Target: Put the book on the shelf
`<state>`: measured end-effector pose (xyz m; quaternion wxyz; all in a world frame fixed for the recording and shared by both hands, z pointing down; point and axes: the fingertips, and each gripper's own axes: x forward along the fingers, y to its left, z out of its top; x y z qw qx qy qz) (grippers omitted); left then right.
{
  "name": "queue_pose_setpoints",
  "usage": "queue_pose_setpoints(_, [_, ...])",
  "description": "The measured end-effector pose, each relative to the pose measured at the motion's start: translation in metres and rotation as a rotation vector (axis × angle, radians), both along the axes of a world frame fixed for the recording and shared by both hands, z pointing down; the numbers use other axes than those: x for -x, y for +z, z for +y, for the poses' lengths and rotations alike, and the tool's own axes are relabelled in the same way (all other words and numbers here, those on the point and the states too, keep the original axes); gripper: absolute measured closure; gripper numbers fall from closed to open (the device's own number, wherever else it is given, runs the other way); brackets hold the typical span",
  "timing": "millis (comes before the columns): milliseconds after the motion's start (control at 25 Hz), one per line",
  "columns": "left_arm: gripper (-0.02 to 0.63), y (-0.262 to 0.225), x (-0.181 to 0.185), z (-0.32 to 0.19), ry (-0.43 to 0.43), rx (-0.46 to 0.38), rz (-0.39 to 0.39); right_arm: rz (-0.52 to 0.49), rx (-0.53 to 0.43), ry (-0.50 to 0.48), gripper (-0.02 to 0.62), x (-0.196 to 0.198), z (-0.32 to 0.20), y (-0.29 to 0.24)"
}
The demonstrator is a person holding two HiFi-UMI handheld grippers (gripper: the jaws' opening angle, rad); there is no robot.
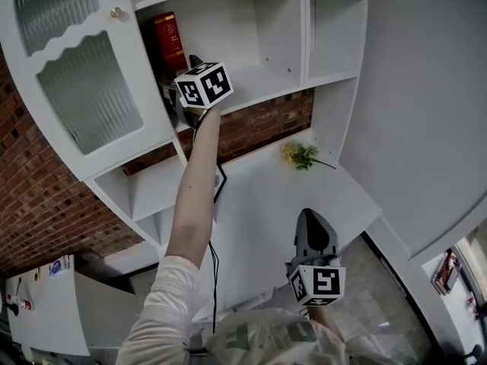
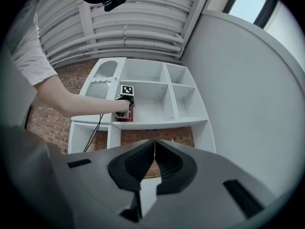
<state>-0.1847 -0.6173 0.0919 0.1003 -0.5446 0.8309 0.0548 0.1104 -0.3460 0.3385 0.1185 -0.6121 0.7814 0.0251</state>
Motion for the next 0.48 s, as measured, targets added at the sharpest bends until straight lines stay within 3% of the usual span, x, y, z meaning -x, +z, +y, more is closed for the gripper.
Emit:
queue_pose_setpoints(280, [0.337, -0.017, -0.03, 0.07, 0.035, -0.143, -0.068, 0.006, -0.01, -0.025, 0.578, 0.003, 0.031, -0.004])
queue_pose_setpoints(480, [0.337, -0.014, -0.05, 0.149, 0.149, -0.285, -0.066, 0.03, -0.023, -0.062, 0.578, 0.014, 0.054, -0.011])
